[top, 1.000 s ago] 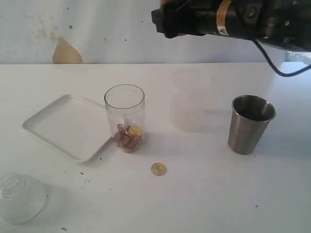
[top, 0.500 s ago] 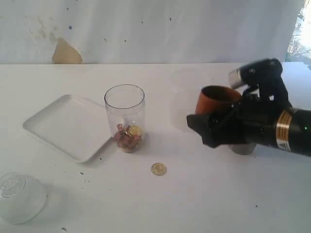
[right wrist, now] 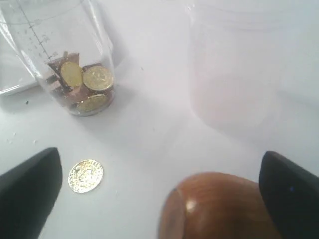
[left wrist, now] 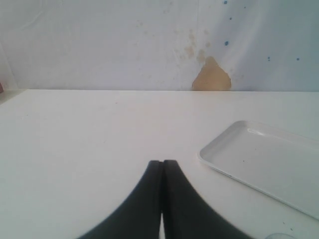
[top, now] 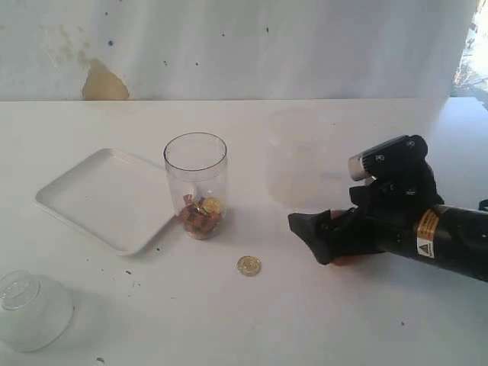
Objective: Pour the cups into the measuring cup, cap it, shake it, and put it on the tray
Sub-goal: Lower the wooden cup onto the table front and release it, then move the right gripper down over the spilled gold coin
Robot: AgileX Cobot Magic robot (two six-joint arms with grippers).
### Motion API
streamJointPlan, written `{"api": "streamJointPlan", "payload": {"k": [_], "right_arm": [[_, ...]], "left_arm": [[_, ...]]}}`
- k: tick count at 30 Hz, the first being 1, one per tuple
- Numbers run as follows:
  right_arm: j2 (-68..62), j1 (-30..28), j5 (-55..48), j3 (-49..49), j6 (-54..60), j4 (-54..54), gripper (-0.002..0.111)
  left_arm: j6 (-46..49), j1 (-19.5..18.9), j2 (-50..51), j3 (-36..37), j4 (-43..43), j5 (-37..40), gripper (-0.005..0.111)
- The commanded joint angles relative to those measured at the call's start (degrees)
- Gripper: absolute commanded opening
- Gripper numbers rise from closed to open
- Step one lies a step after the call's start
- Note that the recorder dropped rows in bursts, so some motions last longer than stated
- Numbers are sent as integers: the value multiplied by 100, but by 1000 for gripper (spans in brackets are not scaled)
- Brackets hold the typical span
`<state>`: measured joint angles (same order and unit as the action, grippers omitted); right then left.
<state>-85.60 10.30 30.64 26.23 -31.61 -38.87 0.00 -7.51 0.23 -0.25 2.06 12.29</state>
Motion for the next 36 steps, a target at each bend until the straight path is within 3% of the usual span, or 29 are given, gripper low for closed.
{"api": "streamJointPlan", "payload": {"k": [1, 10, 19, 25, 32, 36], "right_arm": [[-9, -74, 250, 48, 169, 47, 105], [753, 350, 104, 48, -566, -221, 99], [975, 794, -1536, 191, -1200, -179, 72], [975, 794, -1502, 250, -1832, -484, 48], [848, 831, -2378, 664, -2437, -484, 41], [330, 1504, -3628, 1117, -2349, -484, 41]], "left_arm": [[0, 29, -23, 25, -19, -67, 1], [0, 29, -23, 25, -19, -67, 1], [0, 29, -23, 25, -19, -67, 1], [0, 29, -23, 25, -19, -67, 1], [0, 29, -23, 25, -19, -67, 1], [0, 29, -23, 25, -19, -67, 1]]}}
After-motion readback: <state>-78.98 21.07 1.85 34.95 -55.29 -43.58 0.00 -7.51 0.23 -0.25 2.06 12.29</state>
